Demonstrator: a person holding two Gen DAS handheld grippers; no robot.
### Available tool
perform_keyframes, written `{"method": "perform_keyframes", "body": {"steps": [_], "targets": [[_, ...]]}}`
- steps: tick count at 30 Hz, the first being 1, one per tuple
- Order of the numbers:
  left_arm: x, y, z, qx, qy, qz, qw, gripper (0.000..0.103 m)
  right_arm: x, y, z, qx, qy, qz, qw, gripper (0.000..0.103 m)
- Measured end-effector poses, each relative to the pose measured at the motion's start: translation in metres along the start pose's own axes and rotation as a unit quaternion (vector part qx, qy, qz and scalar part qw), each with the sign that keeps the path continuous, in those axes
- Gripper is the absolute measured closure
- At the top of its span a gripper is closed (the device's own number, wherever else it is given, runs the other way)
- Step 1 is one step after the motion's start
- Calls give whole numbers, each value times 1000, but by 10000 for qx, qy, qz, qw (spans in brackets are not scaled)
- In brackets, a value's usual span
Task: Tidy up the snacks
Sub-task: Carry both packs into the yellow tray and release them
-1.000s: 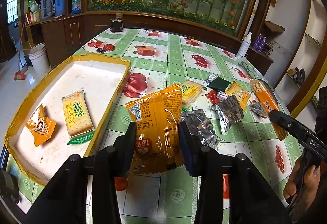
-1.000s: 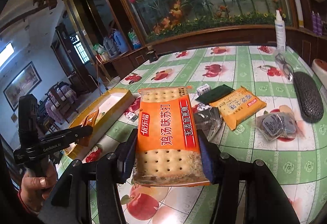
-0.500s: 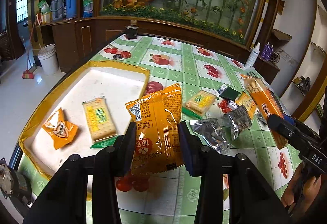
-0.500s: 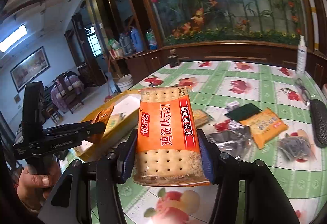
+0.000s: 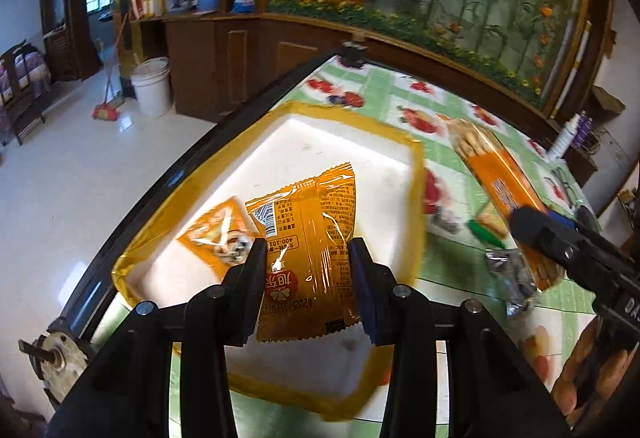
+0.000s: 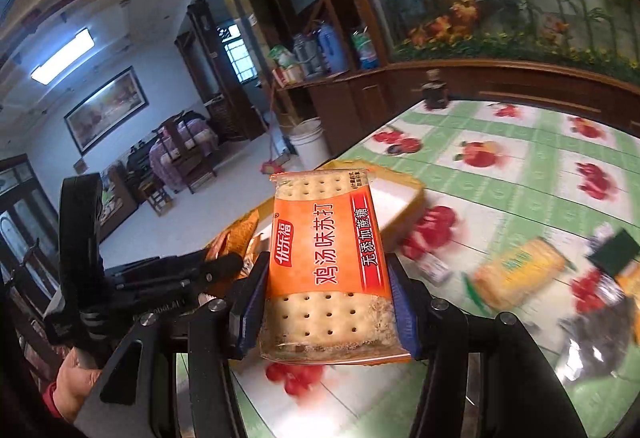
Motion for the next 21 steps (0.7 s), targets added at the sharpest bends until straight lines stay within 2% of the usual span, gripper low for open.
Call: {"method": "perform_keyframes", "body": {"steps": [6, 10, 14, 19, 21], "targets": [[-20, -5, -15, -133, 165, 117, 9997, 64, -11, 11, -86, -527, -190, 152, 9983, 48], [-23, -6, -24, -209, 193, 104, 9995, 64, -12, 6, -119, -775, -293, 217, 9963, 48], [-23, -6, -31, -308, 235, 86, 9992, 57, -13, 8, -128, -802, -364, 275, 9957, 48], [-27, -6, -27, -236, 249, 309, 9989, 55, -12, 14, -118, -625, -387, 207, 9971, 47], [-29, -3, -20, -128, 182, 474, 9986, 55, -9, 17, -108, -506, -336, 53, 9981, 41]]}}
Point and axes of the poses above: each gripper's, at about its wrist camera, not at the fingertips, and z roughly against the way its jaws point, x to its right, y to its top, the point moved 8 cm from there along -z, roughly the way its jaws point, and after that the axes turned 2 degrees about z, right-handed, at the moved point
